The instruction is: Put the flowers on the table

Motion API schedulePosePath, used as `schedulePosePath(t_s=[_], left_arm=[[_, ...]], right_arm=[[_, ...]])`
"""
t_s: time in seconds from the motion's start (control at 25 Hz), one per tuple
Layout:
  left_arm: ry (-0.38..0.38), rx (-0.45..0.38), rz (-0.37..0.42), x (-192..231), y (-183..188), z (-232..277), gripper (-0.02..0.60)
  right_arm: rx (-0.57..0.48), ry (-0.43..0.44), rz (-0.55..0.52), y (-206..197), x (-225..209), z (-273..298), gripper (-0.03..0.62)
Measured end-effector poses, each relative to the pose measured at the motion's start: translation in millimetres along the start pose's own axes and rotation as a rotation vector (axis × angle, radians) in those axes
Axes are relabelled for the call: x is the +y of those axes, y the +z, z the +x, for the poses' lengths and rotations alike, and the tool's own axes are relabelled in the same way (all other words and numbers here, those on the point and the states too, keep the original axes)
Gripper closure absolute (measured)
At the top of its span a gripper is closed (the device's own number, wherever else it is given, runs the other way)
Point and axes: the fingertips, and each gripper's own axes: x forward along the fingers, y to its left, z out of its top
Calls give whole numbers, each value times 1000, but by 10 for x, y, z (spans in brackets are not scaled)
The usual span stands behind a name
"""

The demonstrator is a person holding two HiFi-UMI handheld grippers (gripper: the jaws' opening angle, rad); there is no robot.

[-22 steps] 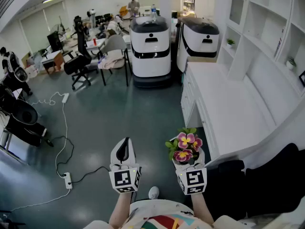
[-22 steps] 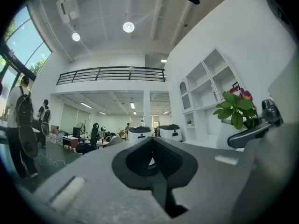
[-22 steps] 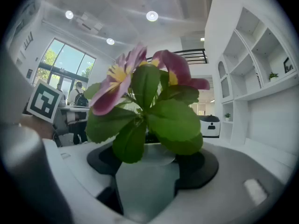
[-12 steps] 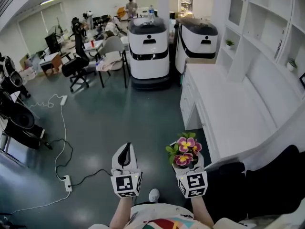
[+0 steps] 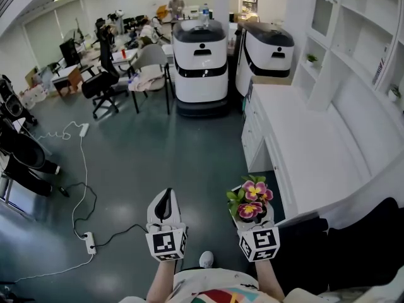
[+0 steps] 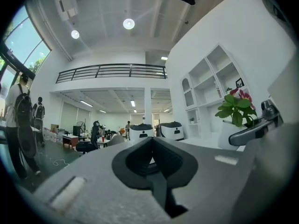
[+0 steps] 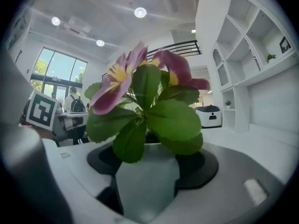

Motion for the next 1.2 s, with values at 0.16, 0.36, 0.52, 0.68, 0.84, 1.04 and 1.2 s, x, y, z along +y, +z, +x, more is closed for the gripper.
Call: schedulePosePath(t_s=[0.16,0.36,0.52,0.68,0.84,1.04,1.2], left_arm=[[1,-25,2,181,30,92,577],[24,-20,-11,414,-15,184,577],[33,-17,-7,509,-45,253,577],[44,-7,-17,577,-91,349,577],[55,-12,-13,607,-110,539,577],[68,-9,-9,627,-147,837,578],[85,-1,-16,639,-205,1079,577]], right_arm=[[-15,13,-24,70,81,201,267],[-53,15,-46,284,129,381,267],[-35,5,-28,215,80,490,267],[-14,19,-1,140,69,647,267],[-18,43,11,154,12,875,267],[-27,60,31,189,-143,1164,267],[-16,76,29,196,-298,1421,267]])
